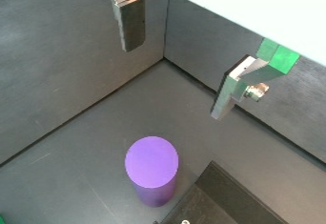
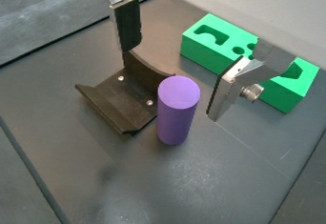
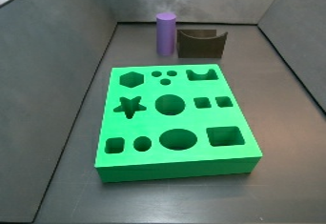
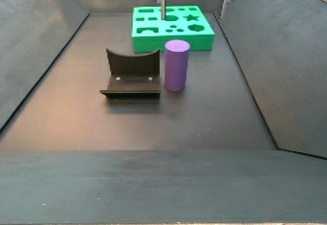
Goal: Pick up the round object. Move up. Move to above the board. Insert the round object.
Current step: Pick up the round object.
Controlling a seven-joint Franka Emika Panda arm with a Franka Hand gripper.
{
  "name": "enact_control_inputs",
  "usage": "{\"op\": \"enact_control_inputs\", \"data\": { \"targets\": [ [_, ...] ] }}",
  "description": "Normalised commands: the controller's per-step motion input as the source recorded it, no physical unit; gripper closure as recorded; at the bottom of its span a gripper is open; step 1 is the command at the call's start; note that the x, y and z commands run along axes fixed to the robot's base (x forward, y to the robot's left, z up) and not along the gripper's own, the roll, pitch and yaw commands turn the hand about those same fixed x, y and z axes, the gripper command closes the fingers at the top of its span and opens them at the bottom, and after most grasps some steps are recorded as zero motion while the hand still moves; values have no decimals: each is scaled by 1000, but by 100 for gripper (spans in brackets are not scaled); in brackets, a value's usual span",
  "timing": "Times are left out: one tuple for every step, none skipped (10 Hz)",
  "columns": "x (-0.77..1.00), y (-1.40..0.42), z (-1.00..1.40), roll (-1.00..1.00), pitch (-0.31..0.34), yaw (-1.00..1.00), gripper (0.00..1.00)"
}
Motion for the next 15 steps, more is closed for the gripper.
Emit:
{"op": "enact_control_inputs", "data": {
  "targets": [
    [-60, 0, 0, 0, 0, 0, 0],
    [0, -257, -231, 9, -103, 29, 0],
    [20, -386, -303, 157, -67, 37, 0],
    [34, -400, -326, 127, -124, 31, 0],
    [146, -300, -340, 86, -111, 11, 0],
    [251, -246, -386, 93, -79, 0, 0],
    [380, -203, -414, 94, -44, 0, 0],
    [426, -186, -446, 99, -33, 0, 0],
    [406, -157, -486, 101, -34, 0, 0],
    [300, -109, -486, 96, -20, 51, 0],
    [177, -74, -486, 103, -13, 74, 0],
    [3, -31, -563, 131, -37, 94, 0],
    [-69, -9, -603, 149, -100, 94, 0],
    [-237, -9, -560, 150, -120, 83, 0],
    [-131, 0, -254, 47, -51, 23, 0]
  ]
}}
